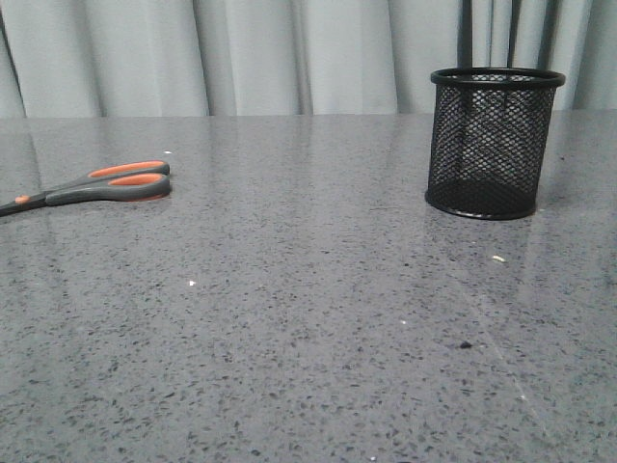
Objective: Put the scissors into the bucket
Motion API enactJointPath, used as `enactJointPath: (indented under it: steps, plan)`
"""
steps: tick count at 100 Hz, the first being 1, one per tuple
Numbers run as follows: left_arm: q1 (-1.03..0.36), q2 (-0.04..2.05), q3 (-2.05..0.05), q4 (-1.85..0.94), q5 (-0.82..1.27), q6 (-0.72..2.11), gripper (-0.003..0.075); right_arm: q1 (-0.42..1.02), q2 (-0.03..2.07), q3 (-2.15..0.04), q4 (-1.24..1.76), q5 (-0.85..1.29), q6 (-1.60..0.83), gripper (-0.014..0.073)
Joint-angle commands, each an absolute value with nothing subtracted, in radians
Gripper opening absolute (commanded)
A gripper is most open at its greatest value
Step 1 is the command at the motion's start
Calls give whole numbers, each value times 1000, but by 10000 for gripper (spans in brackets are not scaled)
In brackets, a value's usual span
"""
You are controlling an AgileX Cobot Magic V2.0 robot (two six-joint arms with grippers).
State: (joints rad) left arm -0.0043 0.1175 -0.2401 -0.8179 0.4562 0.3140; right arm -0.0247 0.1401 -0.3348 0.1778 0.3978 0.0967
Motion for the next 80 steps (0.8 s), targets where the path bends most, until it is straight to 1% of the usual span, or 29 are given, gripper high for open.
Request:
enactJointPath:
  steps: [1,6,9,14,19,25,31,34,38,41,44,50,68,80]
  plan:
    - [-5,248,-378,-807,521,496,32,-29,225,-455,148,435,26,-44]
    - [-5,318,-433,-806,565,591,99,-25,257,-497,148,466,-10,-39]
    - [-21,352,-461,-806,570,625,159,-18,271,-517,148,475,-21,-27]
    - [-52,402,-503,-797,553,656,246,0,291,-545,148,479,-26,16]
    - [-82,453,-548,-759,557,688,328,19,310,-565,148,481,-26,92]
    - [-114,526,-611,-692,576,702,393,43,327,-583,148,491,-26,227]
    - [-140,597,-682,-602,617,702,400,63,345,-590,148,497,-26,375]
    - [-152,646,-715,-561,639,702,398,69,353,-590,148,500,-26,430]
    - [-170,699,-766,-505,676,702,398,80,364,-590,148,502,-26,495]
    - [-182,753,-801,-471,699,702,398,83,370,-590,148,502,-26,521]
    - [-198,797,-836,-428,721,702,398,86,375,-590,148,502,-26,533]
    - [-226,894,-915,-367,774,721,399,88,384,-590,148,498,-26,530]
    - [-288,1162,-1114,-244,951,870,399,90,388,-590,148,480,-26,529]
    - [-294,1315,-1203,-244,965,890,399,110,388,-590,148,469,-26,529]
